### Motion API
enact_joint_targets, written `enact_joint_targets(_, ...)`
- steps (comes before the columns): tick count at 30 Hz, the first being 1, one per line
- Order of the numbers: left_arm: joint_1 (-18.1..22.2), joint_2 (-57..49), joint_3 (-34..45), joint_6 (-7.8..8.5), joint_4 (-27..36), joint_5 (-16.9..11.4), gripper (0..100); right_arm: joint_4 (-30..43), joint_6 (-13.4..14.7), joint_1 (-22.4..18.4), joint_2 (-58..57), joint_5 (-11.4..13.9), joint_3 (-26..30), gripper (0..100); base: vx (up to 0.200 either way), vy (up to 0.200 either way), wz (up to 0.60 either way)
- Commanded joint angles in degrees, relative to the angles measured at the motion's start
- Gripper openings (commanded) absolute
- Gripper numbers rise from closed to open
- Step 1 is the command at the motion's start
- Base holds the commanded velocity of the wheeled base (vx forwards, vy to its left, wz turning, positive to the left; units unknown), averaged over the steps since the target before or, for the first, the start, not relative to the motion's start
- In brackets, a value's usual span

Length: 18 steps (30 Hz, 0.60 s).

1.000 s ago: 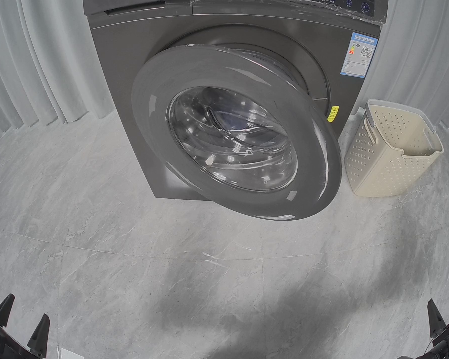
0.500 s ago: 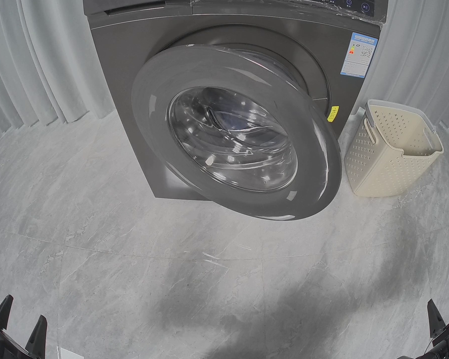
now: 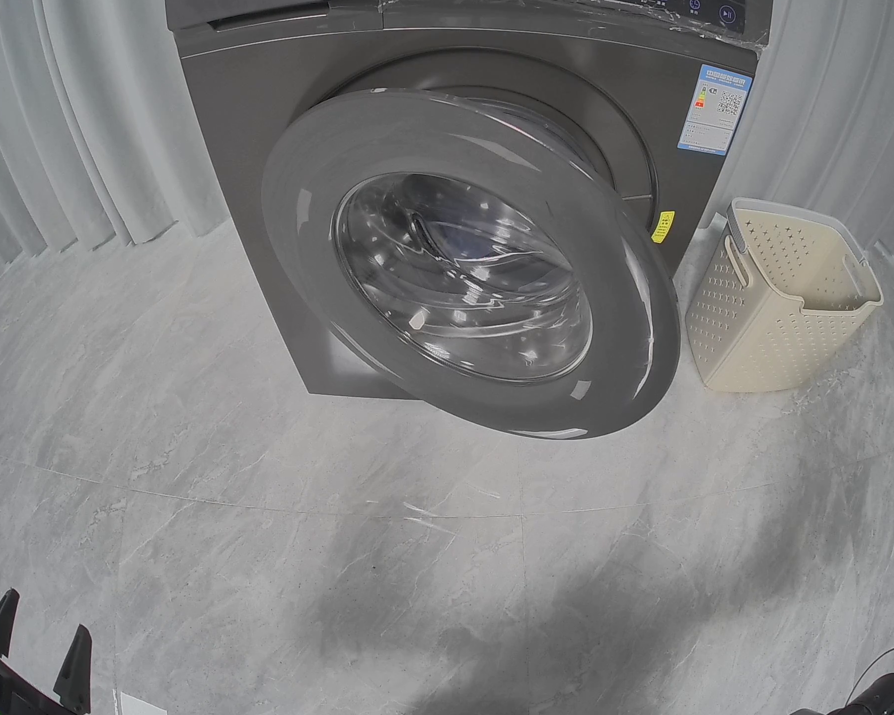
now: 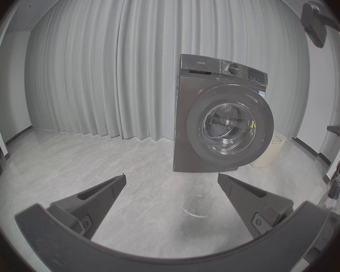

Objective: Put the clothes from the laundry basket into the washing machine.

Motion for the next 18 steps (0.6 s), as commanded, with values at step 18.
enact_joint_targets(18,-0.2,-0.6,0.9,3.65,1.7,-1.7,100,-28.7,26.5,23.4,59.0,11.6,-5.0,100,0.0,0.0,0.0)
